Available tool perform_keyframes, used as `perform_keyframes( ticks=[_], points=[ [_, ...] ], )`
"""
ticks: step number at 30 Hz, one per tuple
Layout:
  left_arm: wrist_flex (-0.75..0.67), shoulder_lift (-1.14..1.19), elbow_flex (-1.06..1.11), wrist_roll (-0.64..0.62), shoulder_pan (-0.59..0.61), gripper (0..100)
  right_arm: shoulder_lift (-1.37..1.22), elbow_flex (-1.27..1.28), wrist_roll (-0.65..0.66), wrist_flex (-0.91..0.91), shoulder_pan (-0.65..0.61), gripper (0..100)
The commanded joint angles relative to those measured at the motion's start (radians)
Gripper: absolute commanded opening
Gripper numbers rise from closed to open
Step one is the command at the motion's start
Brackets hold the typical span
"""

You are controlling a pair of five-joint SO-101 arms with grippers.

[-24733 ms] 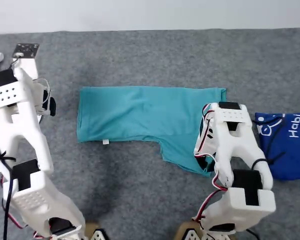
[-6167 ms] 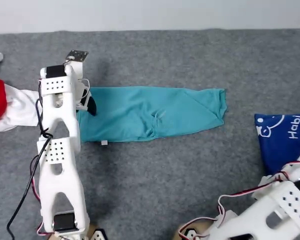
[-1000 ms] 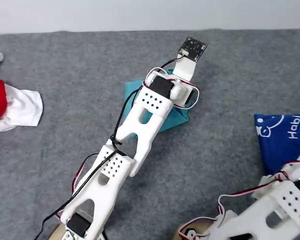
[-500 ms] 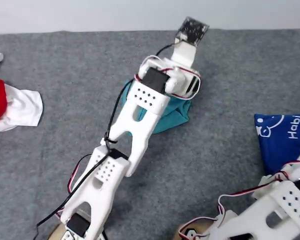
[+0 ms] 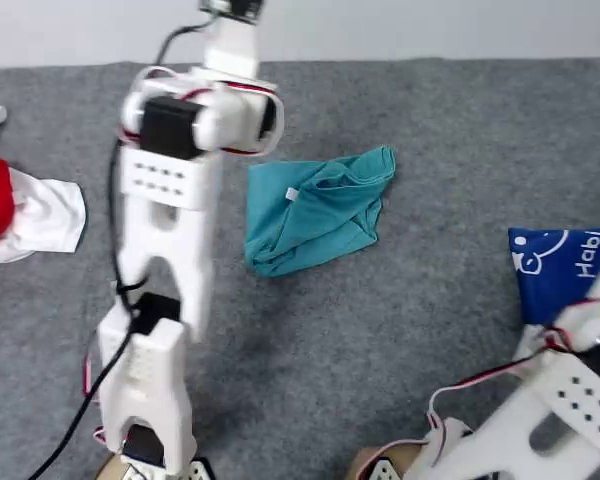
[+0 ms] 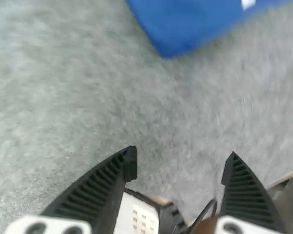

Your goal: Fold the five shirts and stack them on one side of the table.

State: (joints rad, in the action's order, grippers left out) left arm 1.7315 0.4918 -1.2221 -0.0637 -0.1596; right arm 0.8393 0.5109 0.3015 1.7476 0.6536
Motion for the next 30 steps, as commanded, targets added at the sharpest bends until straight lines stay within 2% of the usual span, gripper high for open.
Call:
perform_keyframes(
  ticks=[1, 7, 11, 15, 17, 22, 25, 30],
  points=[
    [0.026, -0.18, 0.116, 0.025, 0.08, 0, 0.007, -0.14, -0.002, 0.033, -0.206, 26.9],
    [0.023, -0.431, 0.493, 0.086, 0.213, 0, -0.139, -0.247, -0.091, 0.035, -0.495, 9.0],
    [0.021, -0.598, 0.743, 0.141, 0.308, 0, -0.328, -0.367, -0.147, 0.033, -0.645, 8.6],
    [0.02, -0.741, 0.97, 0.172, 0.396, 0, -0.542, -0.526, -0.149, 0.033, -0.771, 8.6],
    [0.018, -0.796, 1.067, 0.173, 0.434, 0, -0.641, -0.606, -0.097, 0.033, -0.825, 8.6],
    [-0.017, -0.913, 1.259, 0.195, 0.496, 0, -0.871, -0.804, 0.149, 0.031, -0.912, 9.6],
    [-0.015, -0.976, 1.342, 0.195, 0.503, 0, -0.992, -0.913, 0.256, 0.012, -0.917, 17.2],
    [-0.017, -1.076, 1.483, 0.195, 0.503, 0, -1.158, -1.083, 0.338, 0.005, -0.923, 30.4]
  ],
)
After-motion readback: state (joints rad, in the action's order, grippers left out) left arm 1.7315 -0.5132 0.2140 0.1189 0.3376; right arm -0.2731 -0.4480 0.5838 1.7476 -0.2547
